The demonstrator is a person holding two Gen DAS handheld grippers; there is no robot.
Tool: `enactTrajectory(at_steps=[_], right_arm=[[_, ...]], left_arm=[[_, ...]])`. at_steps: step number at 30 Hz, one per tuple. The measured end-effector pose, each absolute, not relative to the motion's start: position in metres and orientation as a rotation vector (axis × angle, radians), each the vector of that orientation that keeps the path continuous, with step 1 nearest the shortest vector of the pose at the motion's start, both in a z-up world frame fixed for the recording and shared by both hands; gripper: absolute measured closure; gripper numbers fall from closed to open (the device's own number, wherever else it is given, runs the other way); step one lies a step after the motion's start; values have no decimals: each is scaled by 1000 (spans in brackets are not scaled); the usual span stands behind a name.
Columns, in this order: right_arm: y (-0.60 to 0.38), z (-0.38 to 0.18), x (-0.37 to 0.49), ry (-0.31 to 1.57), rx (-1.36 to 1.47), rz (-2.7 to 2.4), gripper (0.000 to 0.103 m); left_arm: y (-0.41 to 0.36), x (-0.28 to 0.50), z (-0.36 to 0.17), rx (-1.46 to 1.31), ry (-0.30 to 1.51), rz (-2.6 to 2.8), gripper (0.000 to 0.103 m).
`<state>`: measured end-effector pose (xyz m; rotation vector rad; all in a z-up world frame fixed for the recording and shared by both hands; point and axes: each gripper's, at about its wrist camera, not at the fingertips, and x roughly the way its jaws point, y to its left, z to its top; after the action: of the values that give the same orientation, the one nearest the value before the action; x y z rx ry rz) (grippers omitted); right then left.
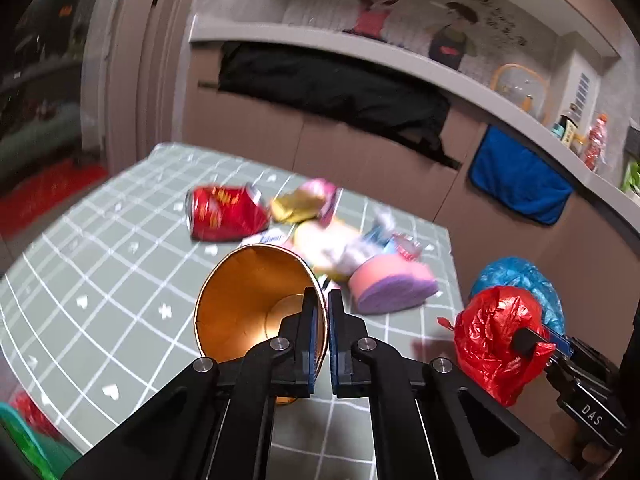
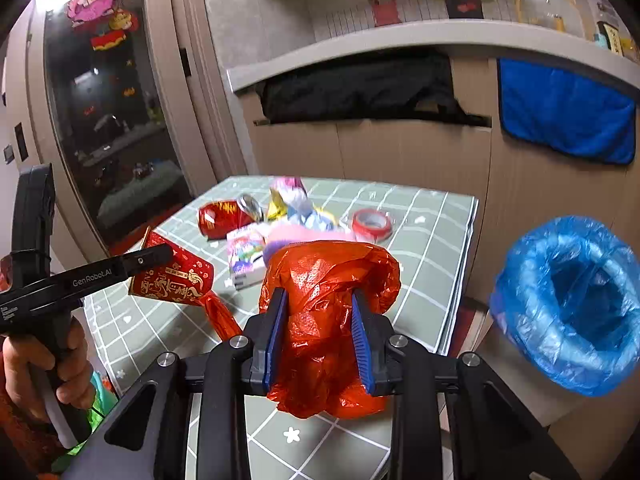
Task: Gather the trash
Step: 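Grasp the red paper cup with the left gripper while the right gripper grasps the red plastic bag, then carry the red cup with the left gripper while the right gripper carries the red bag to the bin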
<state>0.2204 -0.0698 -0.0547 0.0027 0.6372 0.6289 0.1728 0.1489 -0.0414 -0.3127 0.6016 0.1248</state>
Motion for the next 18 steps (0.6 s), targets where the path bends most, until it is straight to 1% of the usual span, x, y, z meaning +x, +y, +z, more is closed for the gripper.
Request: enactTrajectory(at_steps=[6, 12, 18], right_arm=[[-80, -28, 214, 563, -14, 621, 77], [-107, 23, 213, 427, -54, 570, 77], [-158, 59, 221, 337, -49, 470, 77]], left_arm=[[123, 170, 3, -229, 492, 105, 99], [82, 180, 58, -173, 377, 25, 99], [23, 206, 83, -118, 343, -87, 99]])
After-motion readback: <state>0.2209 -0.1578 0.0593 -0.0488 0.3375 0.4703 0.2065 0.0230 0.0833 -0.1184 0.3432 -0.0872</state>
